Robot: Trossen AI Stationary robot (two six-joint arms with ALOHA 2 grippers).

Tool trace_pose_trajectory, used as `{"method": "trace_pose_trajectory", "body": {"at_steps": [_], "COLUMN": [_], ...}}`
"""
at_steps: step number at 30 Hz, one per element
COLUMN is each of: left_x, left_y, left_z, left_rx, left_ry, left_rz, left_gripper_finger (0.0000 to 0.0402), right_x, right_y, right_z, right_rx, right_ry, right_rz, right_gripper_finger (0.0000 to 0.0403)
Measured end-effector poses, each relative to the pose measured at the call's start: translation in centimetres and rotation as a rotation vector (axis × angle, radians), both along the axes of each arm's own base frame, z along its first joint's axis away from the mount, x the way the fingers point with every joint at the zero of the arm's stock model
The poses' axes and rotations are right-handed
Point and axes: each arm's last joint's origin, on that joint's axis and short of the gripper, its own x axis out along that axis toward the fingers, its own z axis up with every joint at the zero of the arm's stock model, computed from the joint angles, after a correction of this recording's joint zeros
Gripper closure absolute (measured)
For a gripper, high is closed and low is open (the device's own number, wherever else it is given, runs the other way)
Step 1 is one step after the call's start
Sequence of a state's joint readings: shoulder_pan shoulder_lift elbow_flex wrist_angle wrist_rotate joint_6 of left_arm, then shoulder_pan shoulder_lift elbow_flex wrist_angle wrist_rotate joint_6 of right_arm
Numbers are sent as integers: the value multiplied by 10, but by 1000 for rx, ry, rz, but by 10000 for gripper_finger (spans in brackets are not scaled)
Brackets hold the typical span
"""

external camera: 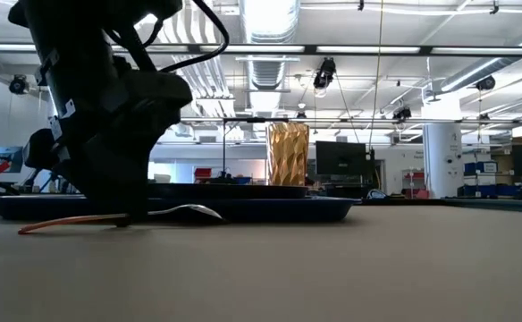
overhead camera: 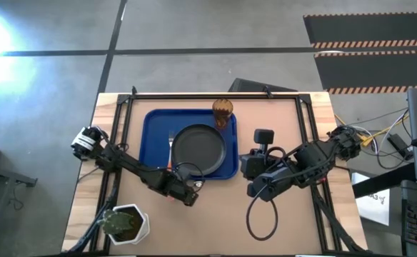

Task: Pick and place plate/cup/fork/spoon on tray
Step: Put the orange spoon beside the fork on the blue tray

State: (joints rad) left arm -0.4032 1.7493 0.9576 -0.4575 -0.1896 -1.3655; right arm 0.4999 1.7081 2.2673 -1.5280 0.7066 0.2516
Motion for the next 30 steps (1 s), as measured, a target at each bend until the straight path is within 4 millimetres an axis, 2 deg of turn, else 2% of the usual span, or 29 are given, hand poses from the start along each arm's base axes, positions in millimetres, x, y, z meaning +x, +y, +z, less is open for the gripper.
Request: {"method": "trace_pose_trajectory", "body": {"at_steps": [4,5,11,17,23,27,30], "left_x": [-1,0,11,30,43,30,8], "left_y": [1,0,-4,-17,-26,-13,7], "left_z": [-1,1,14,61,102,117,119], "left_rx": [11,14,3,-4,111,306,434], "left_ry": [17,16,-30,-206,-328,-187,3], "left_rz": [-13,-21,-30,-78,-162,-94,46], "left_gripper_finger": [375,386,398,399,400,400,401], "right_x": [0,0,0,0,0,0,0], "right_y": [0,0,0,0,-1,-1,-1], "right_z": [0,0,0,0,1,1,1], "right_rx": [2,2,1,-1,-19,-19,-19], "right_ry": [-1,-2,-2,-3,-12,-12,-12], "right_rz": [-2,-2,-3,-4,-15,-15,-15], "right_gripper_finger": [394,394,394,394,394,394,394]}}
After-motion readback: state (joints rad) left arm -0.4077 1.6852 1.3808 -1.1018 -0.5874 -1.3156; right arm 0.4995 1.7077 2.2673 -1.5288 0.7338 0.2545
